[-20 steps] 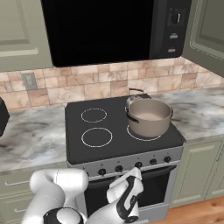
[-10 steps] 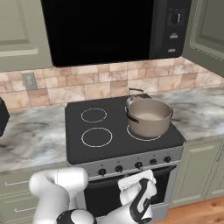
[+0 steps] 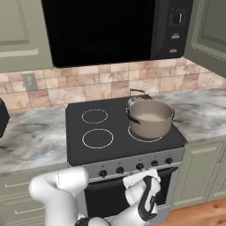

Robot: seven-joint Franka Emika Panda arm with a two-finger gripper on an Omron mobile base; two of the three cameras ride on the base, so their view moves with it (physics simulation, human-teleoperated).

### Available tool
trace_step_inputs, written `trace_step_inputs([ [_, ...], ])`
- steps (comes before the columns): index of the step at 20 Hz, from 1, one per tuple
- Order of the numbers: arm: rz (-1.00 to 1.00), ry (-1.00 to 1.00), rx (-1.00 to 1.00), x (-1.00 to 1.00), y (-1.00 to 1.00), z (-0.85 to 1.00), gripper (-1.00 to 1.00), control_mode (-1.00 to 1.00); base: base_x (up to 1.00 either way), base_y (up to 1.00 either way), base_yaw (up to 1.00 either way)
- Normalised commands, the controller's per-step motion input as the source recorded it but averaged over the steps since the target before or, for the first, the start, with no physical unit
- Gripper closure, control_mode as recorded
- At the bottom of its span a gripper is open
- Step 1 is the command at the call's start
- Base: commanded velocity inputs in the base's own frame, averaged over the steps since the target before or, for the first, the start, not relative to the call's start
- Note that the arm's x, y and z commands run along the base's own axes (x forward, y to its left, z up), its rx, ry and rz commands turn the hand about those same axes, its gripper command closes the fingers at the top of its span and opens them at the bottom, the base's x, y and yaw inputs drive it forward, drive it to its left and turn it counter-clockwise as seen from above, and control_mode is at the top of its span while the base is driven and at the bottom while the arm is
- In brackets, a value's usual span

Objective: Pick the kettle from the cabinet and place it on a stove burner. Then pick the pot from the counter and place it on another stove burner. Finally, turn both burners on.

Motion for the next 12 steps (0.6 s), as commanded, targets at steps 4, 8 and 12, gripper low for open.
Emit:
trace_step_inputs([
  [4, 0.02, 0.07, 0.06, 0.33, -0.23, -0.13, -1.00, -1.00, 0.00, 0.00, 0.00],
  [8, 0.00, 0.02, 0.05, 0.19, -0.17, -0.15, -1.00, -1.00, 0.00, 0.00, 0.00],
  [12, 0.00, 0.00, 0.03, 0.05, -0.01, -0.17, -1.00, -1.00, 0.00, 0.00, 0.00],
])
